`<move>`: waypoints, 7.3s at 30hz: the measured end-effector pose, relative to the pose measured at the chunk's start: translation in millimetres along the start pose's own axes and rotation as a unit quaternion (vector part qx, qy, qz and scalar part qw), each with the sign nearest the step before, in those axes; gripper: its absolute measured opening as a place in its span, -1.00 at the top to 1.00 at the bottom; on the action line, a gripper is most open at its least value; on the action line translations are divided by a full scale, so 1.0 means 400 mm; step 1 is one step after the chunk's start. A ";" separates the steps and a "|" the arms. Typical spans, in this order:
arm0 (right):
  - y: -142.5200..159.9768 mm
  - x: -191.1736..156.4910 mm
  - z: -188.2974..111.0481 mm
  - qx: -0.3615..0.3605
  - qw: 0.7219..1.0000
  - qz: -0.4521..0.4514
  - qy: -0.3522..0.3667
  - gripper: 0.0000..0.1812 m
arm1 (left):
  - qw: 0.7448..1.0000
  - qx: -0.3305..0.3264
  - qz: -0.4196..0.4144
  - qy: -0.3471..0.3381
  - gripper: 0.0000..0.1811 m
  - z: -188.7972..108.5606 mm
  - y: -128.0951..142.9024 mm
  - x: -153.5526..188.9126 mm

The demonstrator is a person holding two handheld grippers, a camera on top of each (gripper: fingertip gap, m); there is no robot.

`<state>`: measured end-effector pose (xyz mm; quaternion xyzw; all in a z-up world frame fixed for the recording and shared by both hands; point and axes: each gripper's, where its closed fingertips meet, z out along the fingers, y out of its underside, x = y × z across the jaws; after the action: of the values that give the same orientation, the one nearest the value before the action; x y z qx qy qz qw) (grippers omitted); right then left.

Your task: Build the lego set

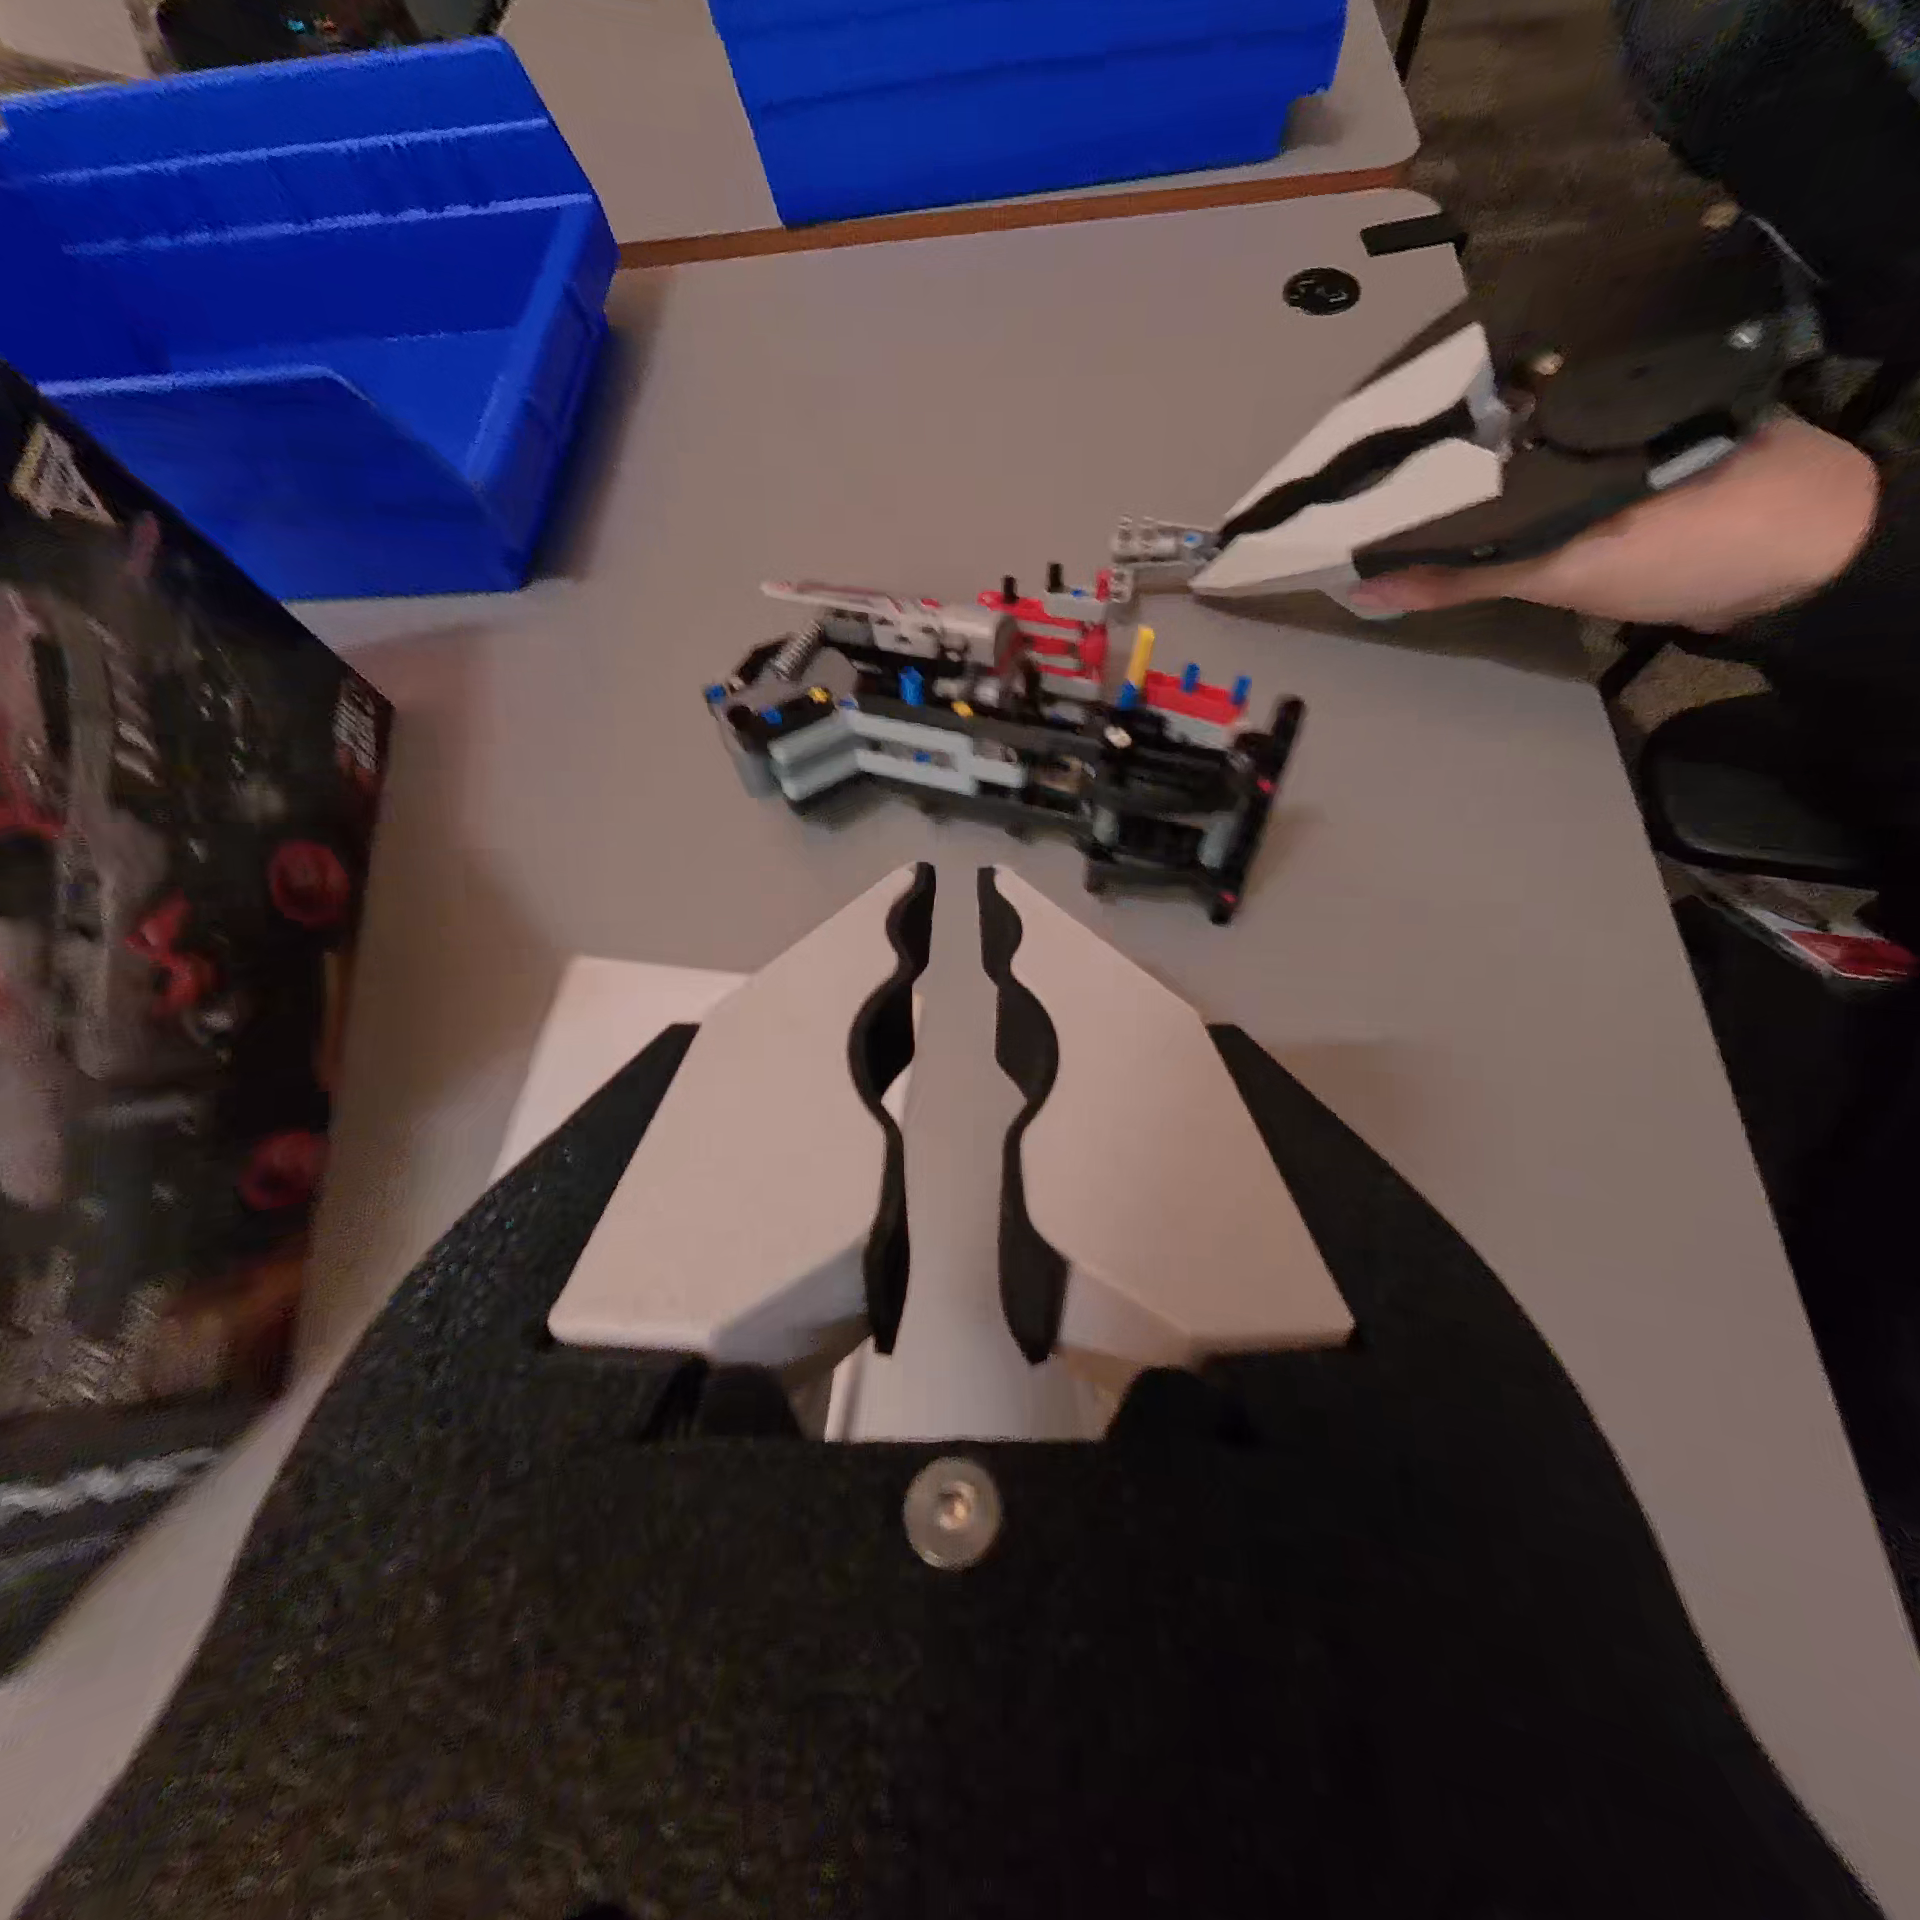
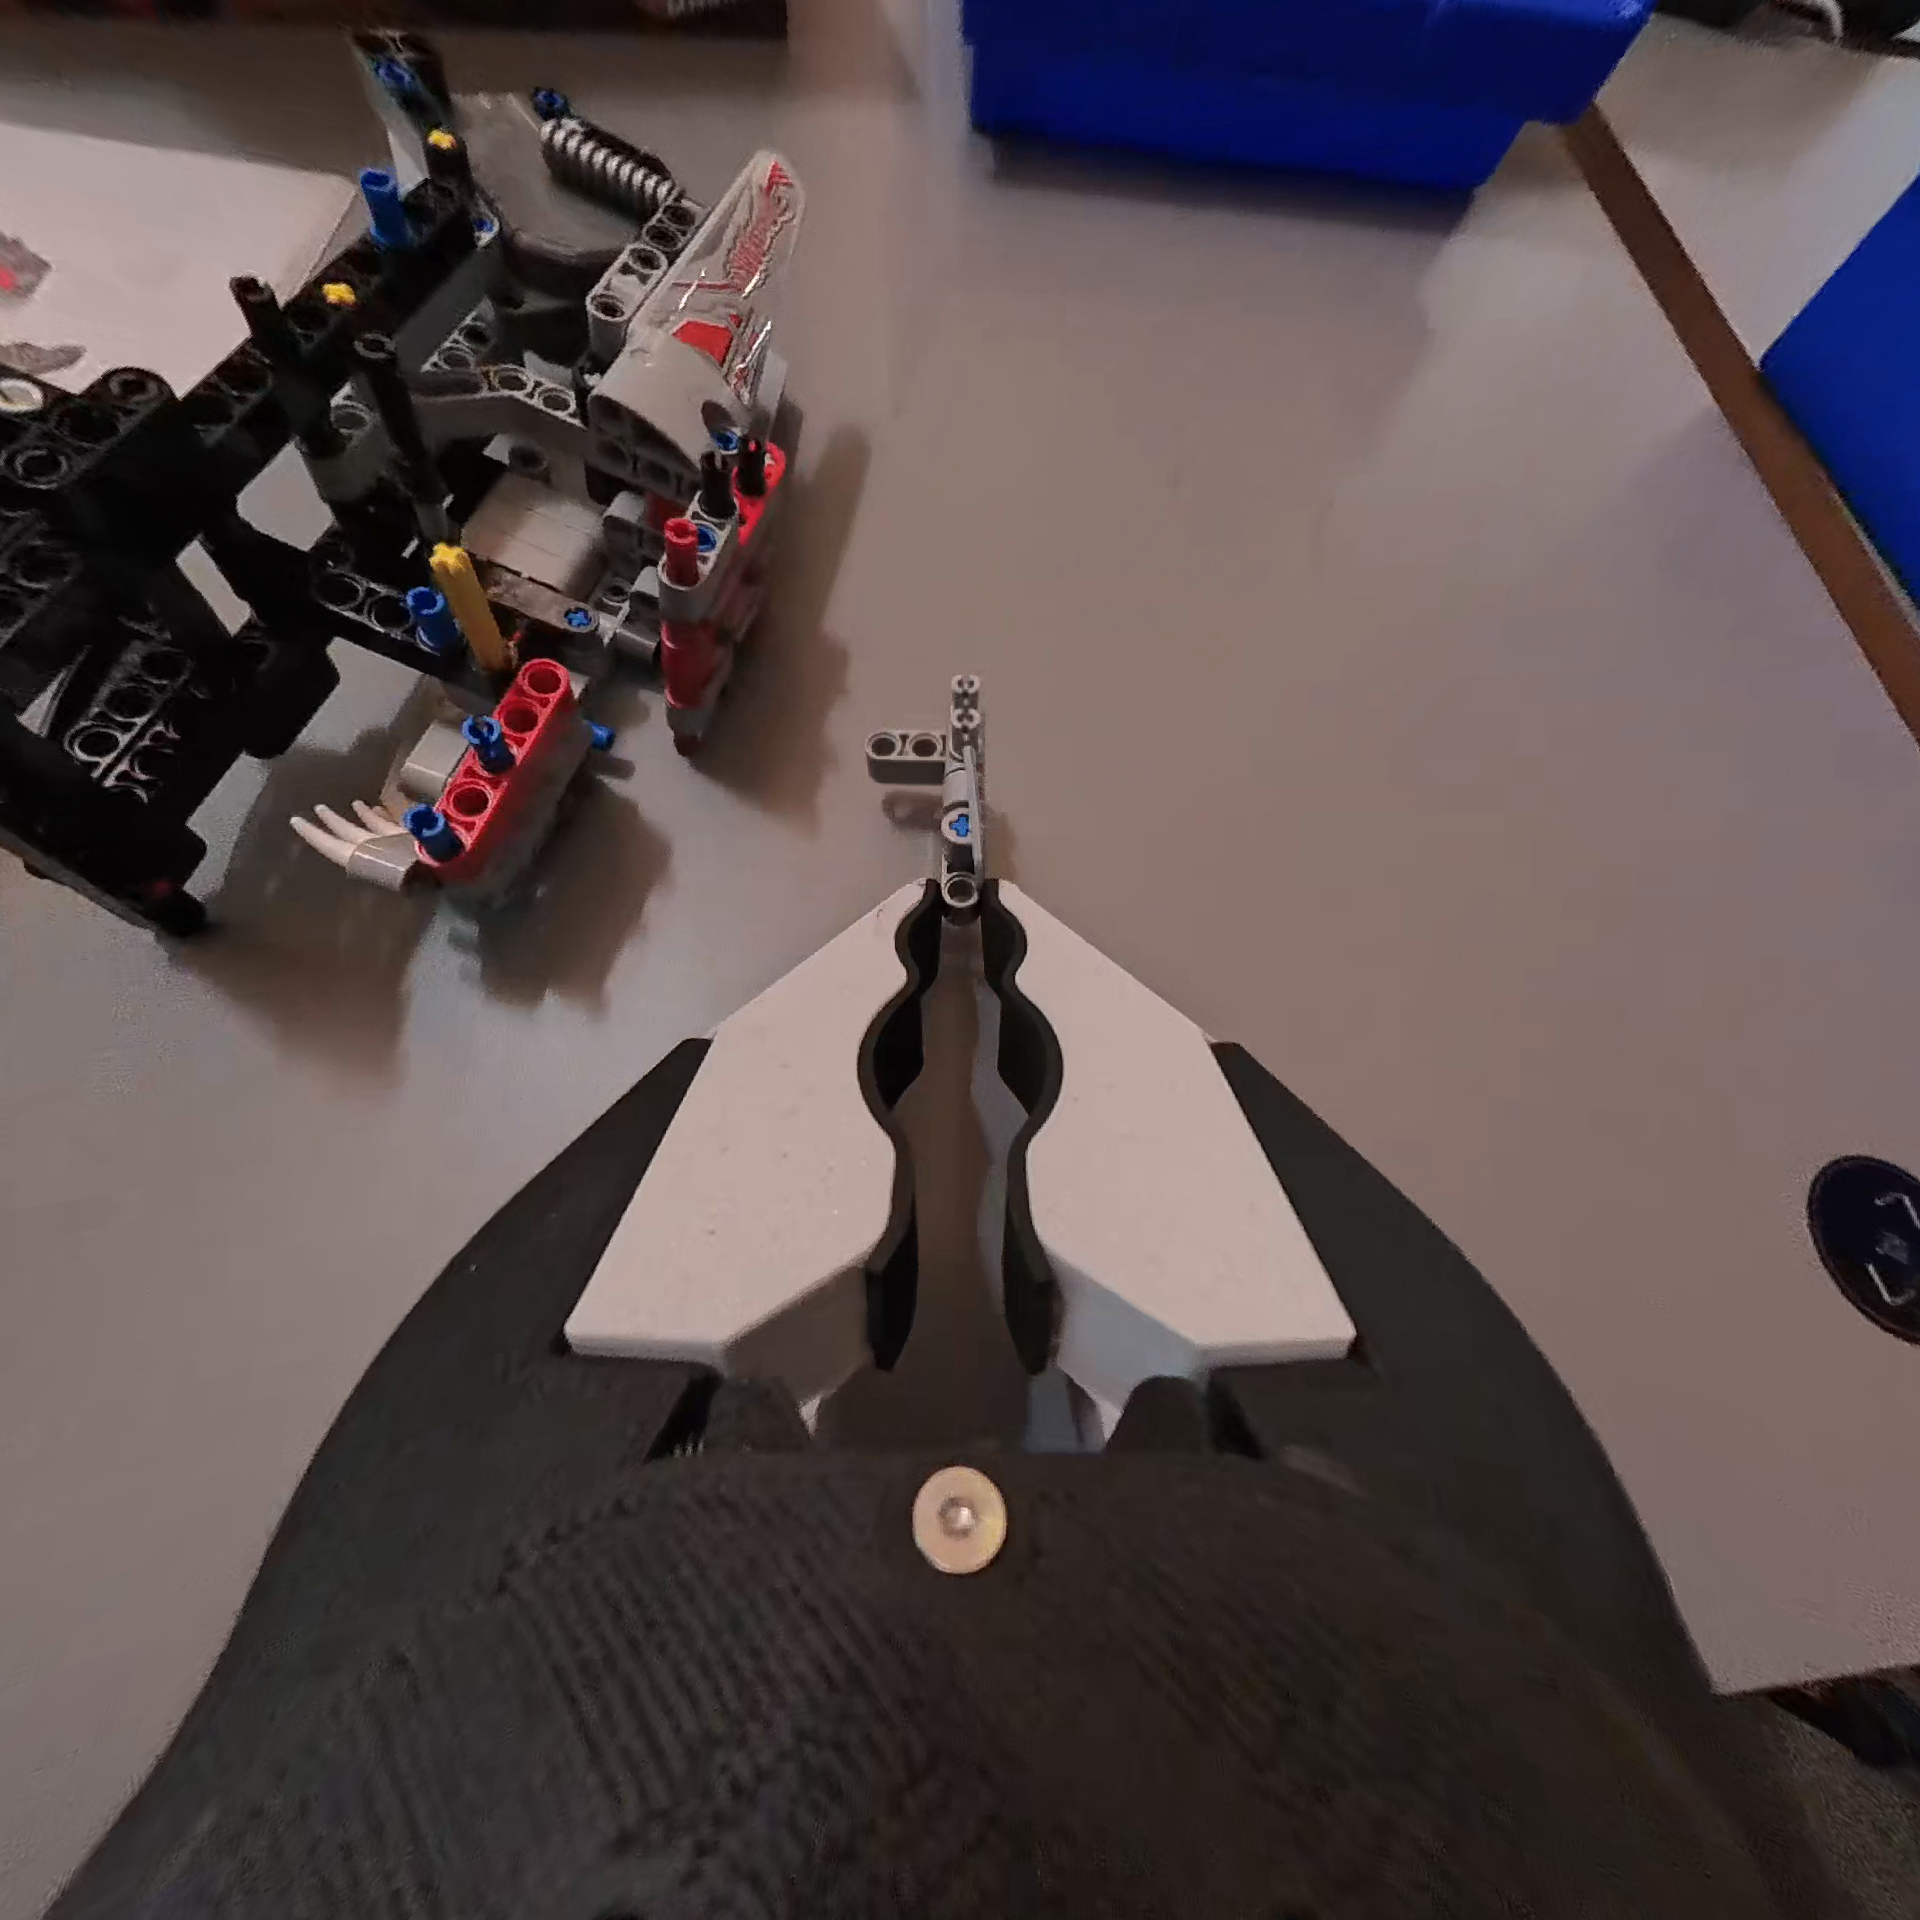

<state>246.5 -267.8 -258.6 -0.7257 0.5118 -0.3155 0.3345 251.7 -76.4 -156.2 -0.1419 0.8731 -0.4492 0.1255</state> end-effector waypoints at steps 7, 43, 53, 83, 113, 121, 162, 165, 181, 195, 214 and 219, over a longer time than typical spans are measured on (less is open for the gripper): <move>0.011 -0.049 0.001 -0.015 0.996 0.024 -0.085 0.82 | 0.996 -0.009 0.047 -0.070 0.95 0.014 0.216 0.138; -0.049 -0.300 -0.033 0.011 0.961 0.193 -0.198 0.43 | 0.906 -0.063 0.248 -0.338 0.98 -0.049 0.304 -0.048; -0.043 -0.262 -0.028 0.015 0.949 0.255 -0.185 0.70 | 0.906 -0.082 0.242 -0.336 1.00 -0.048 0.329 -0.052; -0.042 -0.227 -0.060 0.068 0.943 0.269 -0.186 0.68 | 0.896 -0.058 0.279 -0.340 1.00 -0.039 0.306 -0.033; -0.080 -0.200 0.012 0.025 0.975 0.176 -0.135 0.67 | 0.893 -0.064 0.293 -0.336 1.00 -0.040 0.310 -0.031; -0.075 -0.215 0.031 0.001 0.976 0.158 -0.151 0.73 | 0.896 -0.065 0.291 -0.329 1.00 -0.031 0.309 -0.026; -0.136 -0.306 -0.169 0.245 0.870 -0.429 0.003 0.40 | 0.950 0.053 0.220 -0.216 0.91 0.008 0.040 -0.007; -0.108 -0.208 -0.183 0.177 0.957 -0.215 -0.082 0.43 | 0.946 0.058 0.225 -0.225 0.92 -0.012 0.041 0.000; 0.014 -0.051 0.007 -0.021 0.994 -0.033 -0.098 0.69 | 0.959 0.066 0.214 -0.172 0.93 -0.009 0.075 0.102; -0.155 -0.167 -0.218 0.197 0.802 -0.513 0.232 0.94 | 0.983 0.133 0.093 -0.091 0.90 -0.017 -0.040 0.220; -0.152 -0.378 -0.215 0.241 0.774 -0.553 0.194 0.94 | 0.984 0.109 0.002 -0.138 0.99 0.000 0.030 0.210; -0.147 -0.379 -0.215 0.247 0.769 -0.556 0.196 0.94 | 0.985 0.115 -0.014 -0.128 0.98 0.005 0.036 0.209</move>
<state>167.1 -122.1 -178.9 -0.6982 -0.0223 -0.6972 0.1610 172.6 -99.8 -176.8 -0.1949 0.7902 -0.5265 0.2457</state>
